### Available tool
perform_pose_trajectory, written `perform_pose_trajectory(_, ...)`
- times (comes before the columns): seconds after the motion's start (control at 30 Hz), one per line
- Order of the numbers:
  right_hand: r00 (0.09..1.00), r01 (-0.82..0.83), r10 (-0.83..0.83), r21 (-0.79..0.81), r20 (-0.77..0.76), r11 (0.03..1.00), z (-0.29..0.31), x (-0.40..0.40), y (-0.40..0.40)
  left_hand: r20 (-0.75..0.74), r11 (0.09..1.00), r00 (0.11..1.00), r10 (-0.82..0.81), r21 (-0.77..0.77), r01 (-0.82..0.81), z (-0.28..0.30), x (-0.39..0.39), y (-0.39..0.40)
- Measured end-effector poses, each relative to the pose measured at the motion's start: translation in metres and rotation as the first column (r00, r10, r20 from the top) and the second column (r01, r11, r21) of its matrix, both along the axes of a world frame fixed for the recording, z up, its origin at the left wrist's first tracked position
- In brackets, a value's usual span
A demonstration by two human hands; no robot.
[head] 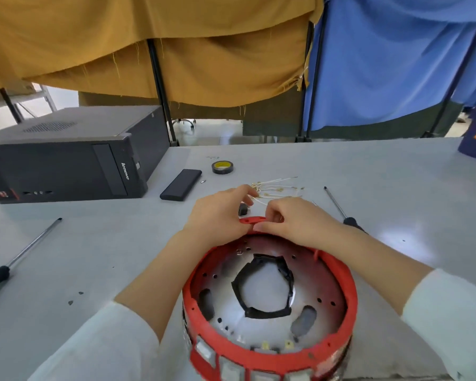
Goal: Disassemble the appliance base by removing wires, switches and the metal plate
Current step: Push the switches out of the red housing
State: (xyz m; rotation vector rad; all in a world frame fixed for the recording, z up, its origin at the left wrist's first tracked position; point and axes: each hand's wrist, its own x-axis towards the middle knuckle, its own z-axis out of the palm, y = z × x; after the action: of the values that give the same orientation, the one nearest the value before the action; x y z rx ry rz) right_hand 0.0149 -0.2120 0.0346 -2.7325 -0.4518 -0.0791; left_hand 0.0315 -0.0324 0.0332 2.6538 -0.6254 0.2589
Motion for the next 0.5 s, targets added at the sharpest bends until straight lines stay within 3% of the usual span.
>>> perform_pose_trajectory(0.17, 0.993, 0.09, -0.077, -0.145, 0.094, 0.985, -0.001, -0.017, -0.003, -0.105, 0.981, 0.994, -0.044, 0.182, 0.063, 0.016, -0.006, 0.002)
perform_pose_trajectory(0.33, 0.956, 0.291, -0.26, -0.325, 0.135, 0.9, 0.013, -0.033, -0.024, -0.206, 0.97, 0.971, 0.121, 0.232, -0.071, 0.015, -0.016, 0.012)
perform_pose_trajectory(0.4, 0.939, 0.332, -0.336, -0.43, 0.069, 0.84, 0.024, -0.042, -0.029, -0.184, 0.953, 0.956, 0.229, 0.243, -0.182, 0.011, -0.024, 0.013)
perform_pose_trajectory(0.5, 0.862, 0.325, -0.472, -0.516, -0.183, 0.793, 0.04, -0.055, -0.032, -0.143, 0.884, 0.901, 0.41, 0.305, -0.354, 0.007, -0.034, 0.01)
